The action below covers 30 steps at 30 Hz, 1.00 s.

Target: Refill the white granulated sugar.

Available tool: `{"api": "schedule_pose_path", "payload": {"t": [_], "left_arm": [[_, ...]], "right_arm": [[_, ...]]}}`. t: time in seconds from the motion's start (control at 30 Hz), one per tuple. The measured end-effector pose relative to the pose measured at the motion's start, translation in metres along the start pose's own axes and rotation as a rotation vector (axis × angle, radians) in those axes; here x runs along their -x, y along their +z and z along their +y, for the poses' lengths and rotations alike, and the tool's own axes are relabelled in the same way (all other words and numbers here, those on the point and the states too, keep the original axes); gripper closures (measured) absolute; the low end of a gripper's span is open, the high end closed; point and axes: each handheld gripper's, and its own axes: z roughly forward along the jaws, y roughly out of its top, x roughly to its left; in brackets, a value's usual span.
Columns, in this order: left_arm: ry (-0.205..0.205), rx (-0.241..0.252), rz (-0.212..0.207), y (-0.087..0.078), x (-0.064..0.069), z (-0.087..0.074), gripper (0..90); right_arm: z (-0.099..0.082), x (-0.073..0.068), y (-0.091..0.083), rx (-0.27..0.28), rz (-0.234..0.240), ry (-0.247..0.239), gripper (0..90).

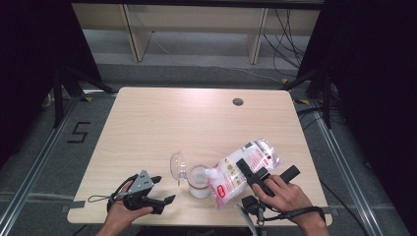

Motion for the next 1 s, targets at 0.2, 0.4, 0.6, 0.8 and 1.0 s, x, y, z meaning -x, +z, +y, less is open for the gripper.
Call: {"api": "schedule_pose_path", "payload": {"t": [0.2, 0.4, 0.6, 0.8, 1.0], "left_arm": [[-0.003, 0.001, 0.001, 0.0, 0.0001, 0.0, 17.5], [0.001, -0.002, 0.0, -0.0001, 0.0, 0.0, 17.5], [-0.001, 0.0, 0.0, 0.0, 0.0002, 0.0, 17.5], [0.001, -0.002, 0.0, -0.0001, 0.0001, 0.0, 17.5], [0.002, -0.002, 0.0, -0.0002, 0.0, 0.0, 17.5]], "right_arm": [[-0.0013, 0.0002, -0.0007, -0.006, -0.002, 0.002, 68.2], [-0.0012, 0.0005, -0.0008, -0.003, 0.0, 0.004, 68.4], [-0.0013, 0.0005, -0.0008, -0.005, 0.0, 0.003, 68.4], [-0.0011, 0.0007, -0.0008, -0.003, 0.0, 0.003, 68.6], [-0.0002, 0.0012, -0.0011, -0.002, 0.003, 0.001, 68.7]]}}
